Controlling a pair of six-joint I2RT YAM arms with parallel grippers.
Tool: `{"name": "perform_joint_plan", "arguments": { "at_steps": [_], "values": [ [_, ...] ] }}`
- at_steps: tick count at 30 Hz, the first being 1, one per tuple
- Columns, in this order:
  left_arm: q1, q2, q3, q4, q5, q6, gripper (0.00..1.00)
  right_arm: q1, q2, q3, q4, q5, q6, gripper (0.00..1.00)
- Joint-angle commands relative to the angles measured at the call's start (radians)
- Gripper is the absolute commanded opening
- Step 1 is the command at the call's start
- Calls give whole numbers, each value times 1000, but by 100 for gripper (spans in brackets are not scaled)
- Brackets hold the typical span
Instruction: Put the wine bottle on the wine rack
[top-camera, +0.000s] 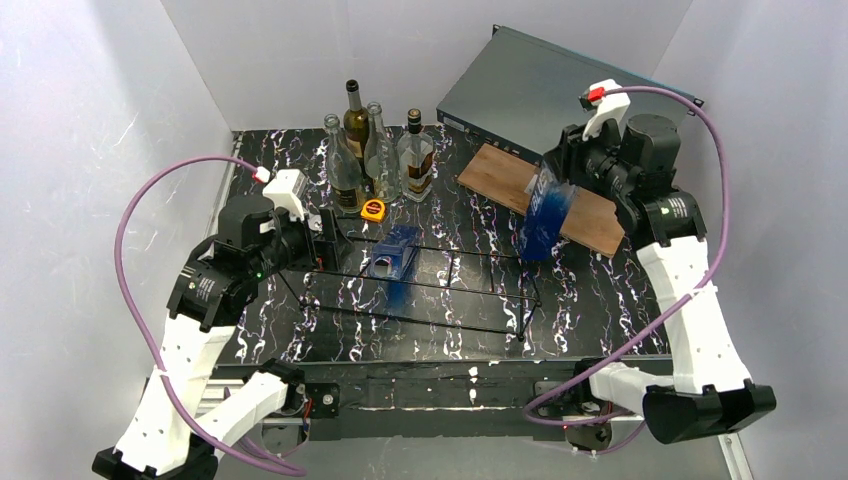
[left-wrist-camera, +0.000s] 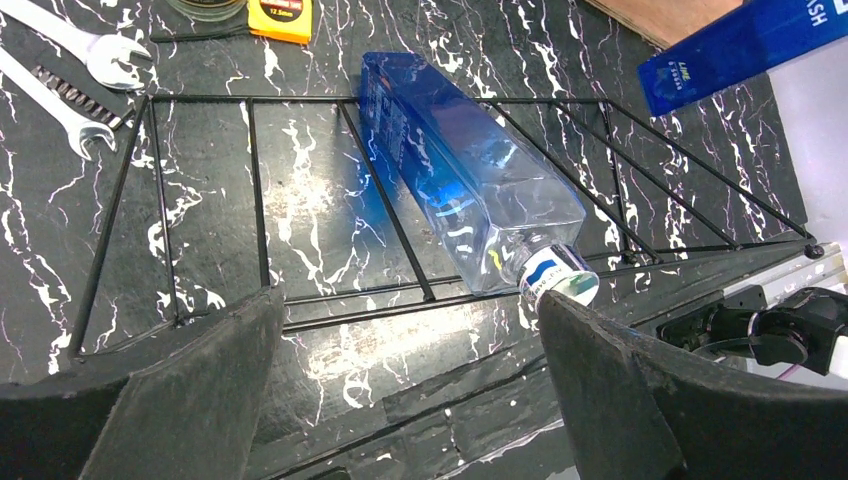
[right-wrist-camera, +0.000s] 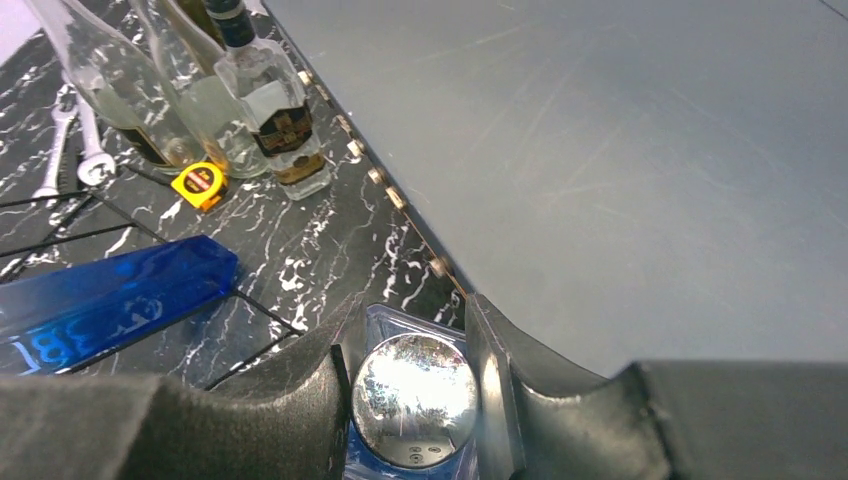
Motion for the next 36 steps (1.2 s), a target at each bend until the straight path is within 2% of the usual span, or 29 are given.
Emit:
{"name": "perform_joint_plan", "arguments": {
  "at_steps": [1, 6, 13, 22, 30, 36],
  "values": [
    [-6, -10, 4, -30, 2, -15, 98, 1, 26, 100, 278, -99, 49, 1],
    [-6, -13, 31, -50, -14, -24, 98, 49, 100, 140, 336, -117, 73, 1],
    [-6, -13, 62, -76, -34, -26, 98, 273, 221, 221, 341, 38, 10, 1],
    [-6, -50, 45, -122, -97, -28, 98, 471, 387, 270, 420, 212, 32, 1],
    [-6, -84, 25, -146, -156, -23, 98, 576, 521, 339, 453, 341, 43, 1],
    [-6, -83, 17, -148, -161, -22, 98, 633, 537, 358, 413, 491, 40, 1]
  ]
}}
